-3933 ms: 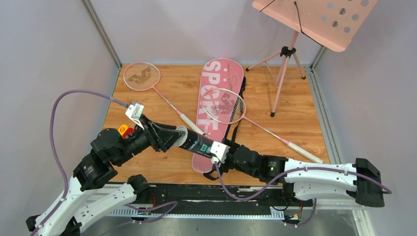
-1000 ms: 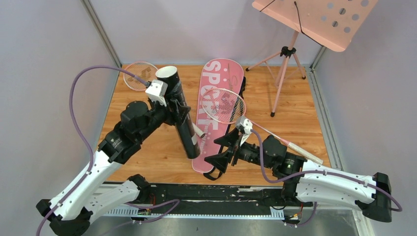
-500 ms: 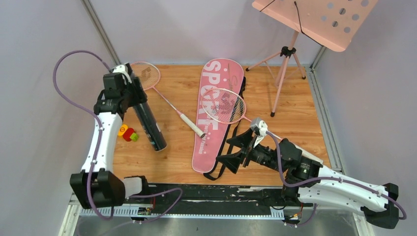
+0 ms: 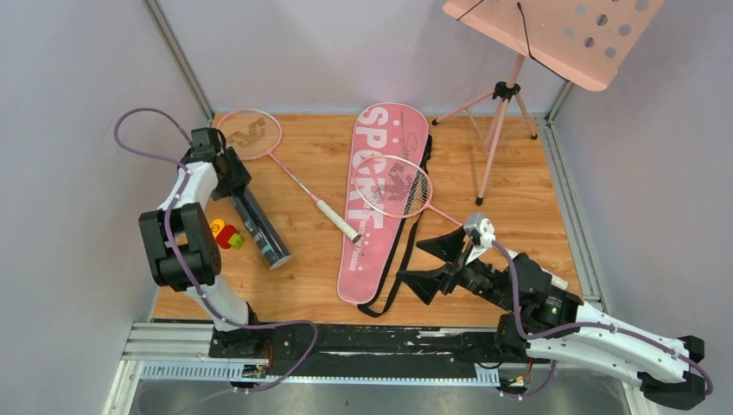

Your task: Pack up the badminton gear

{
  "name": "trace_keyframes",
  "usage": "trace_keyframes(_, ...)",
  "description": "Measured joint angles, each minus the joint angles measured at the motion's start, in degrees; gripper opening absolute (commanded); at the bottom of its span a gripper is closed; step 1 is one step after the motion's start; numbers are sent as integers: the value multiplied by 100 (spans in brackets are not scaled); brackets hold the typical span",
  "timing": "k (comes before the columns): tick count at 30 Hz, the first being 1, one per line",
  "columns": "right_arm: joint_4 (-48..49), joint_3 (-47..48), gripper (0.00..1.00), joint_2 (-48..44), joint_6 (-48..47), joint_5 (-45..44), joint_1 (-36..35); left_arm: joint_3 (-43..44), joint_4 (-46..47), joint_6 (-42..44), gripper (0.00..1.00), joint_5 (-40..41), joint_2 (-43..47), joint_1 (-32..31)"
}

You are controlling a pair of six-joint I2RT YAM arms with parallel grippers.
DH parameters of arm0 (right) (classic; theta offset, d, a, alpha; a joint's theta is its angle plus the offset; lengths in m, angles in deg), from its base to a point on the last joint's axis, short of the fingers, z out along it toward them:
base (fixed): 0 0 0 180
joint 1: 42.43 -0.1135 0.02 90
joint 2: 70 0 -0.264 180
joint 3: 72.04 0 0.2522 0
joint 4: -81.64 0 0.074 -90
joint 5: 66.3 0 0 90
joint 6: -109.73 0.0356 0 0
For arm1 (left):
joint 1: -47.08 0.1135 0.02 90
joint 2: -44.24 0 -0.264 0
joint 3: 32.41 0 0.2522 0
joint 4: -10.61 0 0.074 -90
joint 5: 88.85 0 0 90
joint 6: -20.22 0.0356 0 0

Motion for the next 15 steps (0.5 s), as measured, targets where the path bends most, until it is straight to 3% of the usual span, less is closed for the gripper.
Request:
trace_keyframes(11, -9, -20, 100, 188, -90, -612, 0, 739, -284, -330, 76, 271, -1130, 164)
trace_keyframes(14, -20, -26, 100, 319, -105, -704, 0, 859, -380, -369, 97, 297, -1309, 186)
trace_keyframes(15, -22, -28, 100, 356, -105, -739, 0, 887, -420, -402, 98, 306, -1335, 192)
